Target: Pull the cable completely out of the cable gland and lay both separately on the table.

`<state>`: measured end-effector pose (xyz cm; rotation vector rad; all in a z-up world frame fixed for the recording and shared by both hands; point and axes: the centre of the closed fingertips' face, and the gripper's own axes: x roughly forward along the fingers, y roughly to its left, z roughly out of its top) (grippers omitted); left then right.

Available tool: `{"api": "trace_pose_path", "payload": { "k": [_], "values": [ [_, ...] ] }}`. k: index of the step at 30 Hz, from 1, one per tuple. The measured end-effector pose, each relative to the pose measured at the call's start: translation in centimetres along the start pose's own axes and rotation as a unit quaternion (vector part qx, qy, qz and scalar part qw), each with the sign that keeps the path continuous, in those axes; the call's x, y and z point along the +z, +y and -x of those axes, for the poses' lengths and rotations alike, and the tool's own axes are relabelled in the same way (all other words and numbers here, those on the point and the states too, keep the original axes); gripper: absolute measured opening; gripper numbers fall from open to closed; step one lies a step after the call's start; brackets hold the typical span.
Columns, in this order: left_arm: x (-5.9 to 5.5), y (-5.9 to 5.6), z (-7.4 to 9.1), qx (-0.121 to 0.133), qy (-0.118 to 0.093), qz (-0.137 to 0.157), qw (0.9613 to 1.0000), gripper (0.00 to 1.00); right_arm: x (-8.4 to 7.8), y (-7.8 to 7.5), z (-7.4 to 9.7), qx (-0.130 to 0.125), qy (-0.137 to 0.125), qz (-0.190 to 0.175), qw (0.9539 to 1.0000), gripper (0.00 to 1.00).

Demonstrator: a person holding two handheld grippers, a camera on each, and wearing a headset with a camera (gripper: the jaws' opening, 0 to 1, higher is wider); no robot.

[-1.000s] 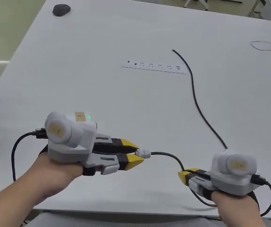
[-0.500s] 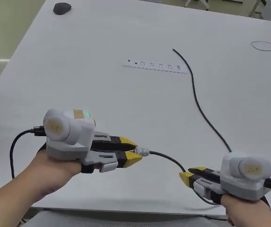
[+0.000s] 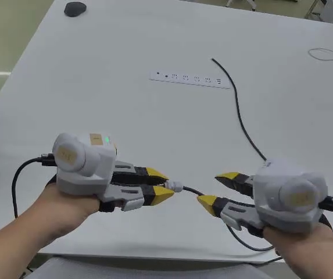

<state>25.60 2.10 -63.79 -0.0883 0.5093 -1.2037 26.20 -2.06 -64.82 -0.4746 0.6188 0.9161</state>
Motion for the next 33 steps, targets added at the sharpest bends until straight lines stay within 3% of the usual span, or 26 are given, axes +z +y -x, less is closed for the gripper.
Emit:
{"api": "trace_pose_path", "payload": {
  "k": [4,11,22,33],
  "values": [
    [-0.1,0.0,0.0,0.000,0.003,-0.001,1.0000,0.15,0.6,1.0,-1.3,0.003,0.010,0.081,0.9967,0.24],
    [-0.1,-0.1,0.0,-0.001,0.002,-0.001,1.0000,0.15,1.1,2.0,-2.3,0.005,0.012,0.112,0.9936,0.06],
    [-0.2,0.0,0.0,0.002,0.000,0.000,1.0000,0.15,1.0,1.9,-2.4,-0.002,0.014,0.113,0.9935,0.00],
    [-0.1,0.1,-0.2,0.004,0.000,-0.005,1.0000,0.15,0.2,1.0,-2.4,0.000,0.000,0.036,0.9993,0.00]
  ]
}}
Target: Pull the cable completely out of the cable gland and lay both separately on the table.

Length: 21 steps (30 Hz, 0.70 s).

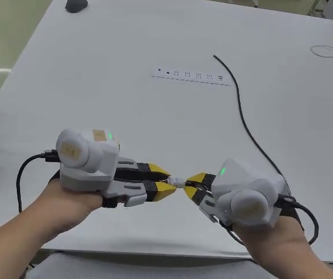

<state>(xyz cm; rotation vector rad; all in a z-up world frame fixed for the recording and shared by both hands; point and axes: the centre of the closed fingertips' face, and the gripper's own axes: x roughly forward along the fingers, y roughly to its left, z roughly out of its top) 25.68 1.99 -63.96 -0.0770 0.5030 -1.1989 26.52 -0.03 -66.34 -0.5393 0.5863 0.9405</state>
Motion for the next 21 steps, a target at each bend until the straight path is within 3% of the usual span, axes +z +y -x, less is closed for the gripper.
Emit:
{"api": "trace_pose_path", "payload": {
  "k": [2,5,7,9,13,15,16,17,18,19,20,21],
  "values": [
    [0.0,0.1,0.0,0.001,0.001,0.001,1.0000,0.15,-0.5,-0.3,0.0,0.000,0.001,-0.042,0.9991,0.00],
    [0.1,0.3,0.0,0.004,0.001,0.001,1.0000,0.15,-1.4,-0.9,-0.1,-0.005,0.002,-0.050,0.9987,0.00],
    [0.1,0.3,0.0,0.005,0.002,-0.001,1.0000,0.15,-2.4,-1.5,-0.1,-0.012,0.007,-0.080,0.9967,0.00],
    [0.0,0.3,0.1,0.005,0.006,-0.001,1.0000,0.15,-3.5,-1.6,-0.3,-0.001,0.007,-0.127,0.9918,0.00],
    [-0.2,0.1,0.1,0.005,0.008,-0.003,1.0000,0.15,-6.1,-3.0,-0.4,-0.020,0.011,-0.193,0.9809,0.00],
    [-0.1,0.0,0.1,0.005,0.007,-0.002,1.0000,0.15,-7.4,-3.4,-0.4,-0.025,0.016,-0.232,0.9723,0.00],
    [-0.1,0.1,0.1,0.005,0.007,-0.003,1.0000,0.15,-8.1,-3.6,-0.4,-0.027,0.015,-0.261,0.9650,0.00],
    [0.0,0.1,0.1,0.004,0.006,-0.003,1.0000,0.15,-8.4,-3.7,-0.4,-0.028,0.015,-0.270,0.9622,0.00],
    [0.1,0.0,0.1,0.004,0.005,-0.003,1.0000,0.15,-9.1,-3.8,-0.4,-0.026,0.014,-0.300,0.9535,0.00],
    [0.1,0.0,0.1,0.004,0.005,-0.003,1.0000,0.15,-9.8,-3.6,-0.6,-0.017,0.015,-0.337,0.9412,0.01],
    [0.0,0.1,0.1,0.004,0.006,-0.004,1.0000,0.15,-10.5,-3.8,-0.6,-0.022,0.016,-0.357,0.9336,0.01],
    [0.0,0.1,0.0,0.004,0.006,-0.005,1.0000,0.15,-11.3,-3.9,-0.6,-0.026,0.020,-0.397,0.9172,0.01]
  ]
}}
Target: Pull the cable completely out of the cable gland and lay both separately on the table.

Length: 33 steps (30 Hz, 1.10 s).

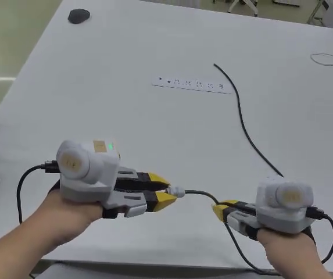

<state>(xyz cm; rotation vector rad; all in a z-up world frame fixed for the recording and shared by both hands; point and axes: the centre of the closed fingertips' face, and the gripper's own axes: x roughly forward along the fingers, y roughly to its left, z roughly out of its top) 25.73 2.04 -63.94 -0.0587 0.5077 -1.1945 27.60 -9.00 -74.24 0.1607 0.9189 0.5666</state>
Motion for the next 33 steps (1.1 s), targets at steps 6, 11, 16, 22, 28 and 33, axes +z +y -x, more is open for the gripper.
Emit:
{"api": "trace_pose_path", "payload": {
  "k": [6,11,16,22,28,33],
  "values": [
    [0.3,-0.1,-0.1,-0.001,-0.003,0.001,1.0000,0.15,-0.9,-0.8,0.1,0.012,-0.004,-0.084,0.9964,0.01],
    [0.5,-0.1,-0.2,0.000,-0.006,0.004,1.0000,0.15,-0.8,-0.6,0.3,0.008,-0.004,-0.055,0.9985,0.02],
    [0.3,0.2,-0.2,0.001,-0.002,0.005,1.0000,0.15,-0.7,-0.8,0.3,0.003,-0.007,-0.042,0.9991,0.02],
    [0.8,0.4,0.0,0.005,-0.010,0.014,0.9998,0.15,-0.5,-0.4,0.8,0.002,0.001,0.012,0.9999,0.03],
    [0.9,0.7,0.3,0.008,-0.011,0.014,0.9998,0.15,2.2,2.8,2.0,0.041,-0.022,0.102,0.9937,0.21],
    [0.4,0.8,0.4,0.008,-0.007,0.019,0.9998,0.15,5.5,7.7,3.2,0.078,-0.059,0.210,0.9728,0.29]
  ]
}}
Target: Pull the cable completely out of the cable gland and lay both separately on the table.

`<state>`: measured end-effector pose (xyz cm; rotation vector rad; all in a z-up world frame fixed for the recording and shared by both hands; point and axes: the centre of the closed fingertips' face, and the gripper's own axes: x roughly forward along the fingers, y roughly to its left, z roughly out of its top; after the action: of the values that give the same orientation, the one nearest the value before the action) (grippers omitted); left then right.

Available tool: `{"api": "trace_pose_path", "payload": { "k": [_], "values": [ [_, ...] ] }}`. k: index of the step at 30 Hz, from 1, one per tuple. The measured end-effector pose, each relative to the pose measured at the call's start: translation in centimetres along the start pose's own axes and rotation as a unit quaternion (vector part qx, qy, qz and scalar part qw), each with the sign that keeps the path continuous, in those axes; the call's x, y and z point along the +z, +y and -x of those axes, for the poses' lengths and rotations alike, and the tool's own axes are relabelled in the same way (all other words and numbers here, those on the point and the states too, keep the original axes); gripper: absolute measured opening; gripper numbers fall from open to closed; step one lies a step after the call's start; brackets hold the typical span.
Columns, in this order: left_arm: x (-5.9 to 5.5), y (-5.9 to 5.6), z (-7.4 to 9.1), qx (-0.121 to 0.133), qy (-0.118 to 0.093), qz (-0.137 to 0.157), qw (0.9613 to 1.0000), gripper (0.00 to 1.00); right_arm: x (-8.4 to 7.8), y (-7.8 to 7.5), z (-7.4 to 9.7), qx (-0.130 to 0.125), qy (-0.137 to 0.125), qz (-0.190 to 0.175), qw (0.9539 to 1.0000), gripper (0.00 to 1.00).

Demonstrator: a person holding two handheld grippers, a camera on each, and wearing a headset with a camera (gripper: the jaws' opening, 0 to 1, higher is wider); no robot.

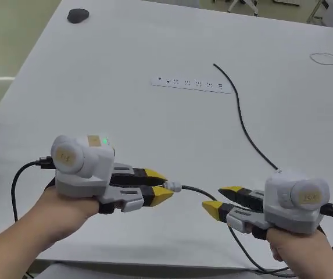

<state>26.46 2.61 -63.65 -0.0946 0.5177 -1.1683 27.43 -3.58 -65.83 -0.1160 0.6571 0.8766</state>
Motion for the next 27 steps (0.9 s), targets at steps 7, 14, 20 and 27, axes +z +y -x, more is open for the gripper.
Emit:
{"api": "trace_pose_path", "payload": {
  "k": [7,14,20,27],
  "values": [
    [0.0,-0.2,0.0,-0.003,-0.001,0.000,1.0000,0.15,2.4,3.0,-1.5,0.021,0.036,0.188,0.9812,0.27],
    [0.1,-0.4,0.3,-0.001,-0.004,0.002,1.0000,0.15,1.5,4.3,-2.6,0.032,0.059,0.249,0.9663,0.14],
    [-0.2,-0.7,0.5,-0.004,-0.002,0.003,1.0000,0.15,1.4,5.0,-2.8,0.029,0.058,0.272,0.9600,0.04],
    [-0.4,-1.0,0.7,-0.008,0.000,0.004,1.0000,0.15,1.2,5.2,-2.7,0.026,0.056,0.280,0.9581,0.01]
  ]
}}
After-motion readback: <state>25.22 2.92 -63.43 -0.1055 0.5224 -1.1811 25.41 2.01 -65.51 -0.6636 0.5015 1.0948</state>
